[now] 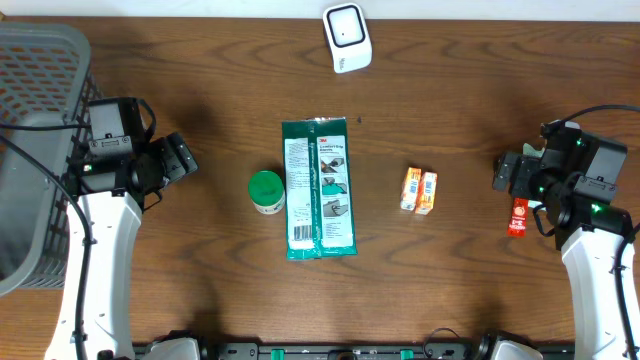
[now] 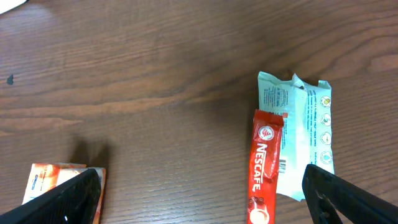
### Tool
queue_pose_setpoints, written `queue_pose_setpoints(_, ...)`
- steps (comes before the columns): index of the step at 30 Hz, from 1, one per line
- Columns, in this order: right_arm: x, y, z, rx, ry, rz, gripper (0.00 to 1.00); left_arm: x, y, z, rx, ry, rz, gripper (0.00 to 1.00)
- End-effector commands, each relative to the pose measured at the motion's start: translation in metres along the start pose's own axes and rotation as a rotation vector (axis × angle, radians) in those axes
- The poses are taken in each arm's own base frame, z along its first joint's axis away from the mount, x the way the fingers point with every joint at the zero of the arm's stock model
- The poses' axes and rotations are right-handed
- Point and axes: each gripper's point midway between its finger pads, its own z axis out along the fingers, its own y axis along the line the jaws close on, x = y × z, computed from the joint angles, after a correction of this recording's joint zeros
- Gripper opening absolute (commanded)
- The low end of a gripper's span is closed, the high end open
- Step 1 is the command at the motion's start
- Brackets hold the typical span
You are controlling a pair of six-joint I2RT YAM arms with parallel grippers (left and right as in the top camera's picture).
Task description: Scan the item barcode
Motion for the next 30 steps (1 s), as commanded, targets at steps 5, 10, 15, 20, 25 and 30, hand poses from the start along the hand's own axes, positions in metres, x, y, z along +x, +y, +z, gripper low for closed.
queue_pose_setpoints(5,-0.0090,0.0006,-0.0052,-0.005,-0.027,0.008,0.99,-0.0047,0.0011,-0.0026,-0.006,-0.014,-0.008,0.91)
queue_pose_setpoints(10,-0.0090,0.0006,-0.0052,-0.005,-0.027,0.008,0.99,-0.0044,0.0011,-0.0025,-0.006,-0.013,-0.008,0.91)
queue_pose_setpoints(15,-0.0090,0.0006,-0.0052,-0.005,-0.027,0.008,0.99,-0.0044,0.0011,-0.0025,-0.006,-0.013,-0.008,0.92)
queue_pose_setpoints(20,-0.0090,0.0006,-0.0052,-0.005,-0.027,0.008,0.99,-0.0045,0.0010,-0.0025,-0.006,-0.014,-0.008,0.91)
queue_pose_setpoints(25,-0.0115,0.0026,-0.0053,-0.017,-0.037,0.006,0.99,-0.0045,0.0010,-0.0025,-0.006,-0.014,-0.008,0.91)
queue_pose_setpoints(30,-0.0100,0.0037,-0.0053,-0.023,-0.031,0.007,0.99,-0.0044,0.0011,-0.0025,-0.006,-0.013,-0.008,0.91)
